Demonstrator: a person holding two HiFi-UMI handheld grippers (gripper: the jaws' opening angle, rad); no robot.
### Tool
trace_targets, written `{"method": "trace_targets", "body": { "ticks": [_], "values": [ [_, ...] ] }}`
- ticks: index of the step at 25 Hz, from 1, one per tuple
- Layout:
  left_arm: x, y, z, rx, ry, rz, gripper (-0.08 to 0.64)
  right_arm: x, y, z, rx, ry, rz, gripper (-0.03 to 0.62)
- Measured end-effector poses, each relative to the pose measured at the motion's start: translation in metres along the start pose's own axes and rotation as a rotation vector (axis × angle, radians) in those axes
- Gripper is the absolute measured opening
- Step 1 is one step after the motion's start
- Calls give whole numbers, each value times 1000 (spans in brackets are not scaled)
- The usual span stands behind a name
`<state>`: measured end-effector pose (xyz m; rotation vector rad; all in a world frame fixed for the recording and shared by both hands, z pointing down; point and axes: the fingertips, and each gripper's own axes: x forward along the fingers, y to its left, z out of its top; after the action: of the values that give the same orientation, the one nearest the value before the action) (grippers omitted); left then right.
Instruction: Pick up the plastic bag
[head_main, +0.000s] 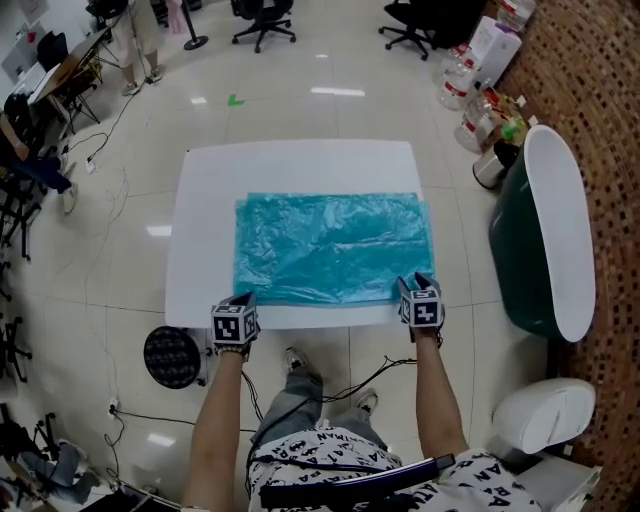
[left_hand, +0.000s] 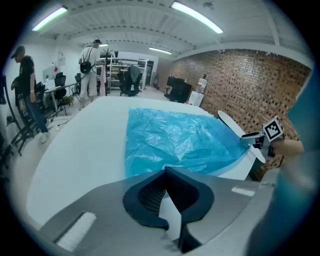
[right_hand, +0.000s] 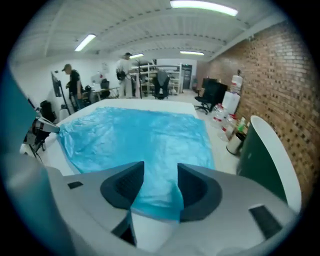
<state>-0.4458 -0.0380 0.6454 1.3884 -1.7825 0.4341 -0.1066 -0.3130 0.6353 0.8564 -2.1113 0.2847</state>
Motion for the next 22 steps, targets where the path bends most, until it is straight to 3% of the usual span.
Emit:
{"method": "trace_targets", "body": {
  "ticks": [4,13,18,22],
  "values": [
    [12,8,-12,-7,75,30,3,1,-18,-31,74,79,1,226],
    [-19,57,-44,-122,74,111,3,14,39,-15,-2,58,97,222],
    [-23,53,-37,-129,11,102,3,6,36,-10,21,23,149,224],
    [-60,30,-2,-196,-181,88,3,-37,38,20,52,-134,240,224]
  ]
}}
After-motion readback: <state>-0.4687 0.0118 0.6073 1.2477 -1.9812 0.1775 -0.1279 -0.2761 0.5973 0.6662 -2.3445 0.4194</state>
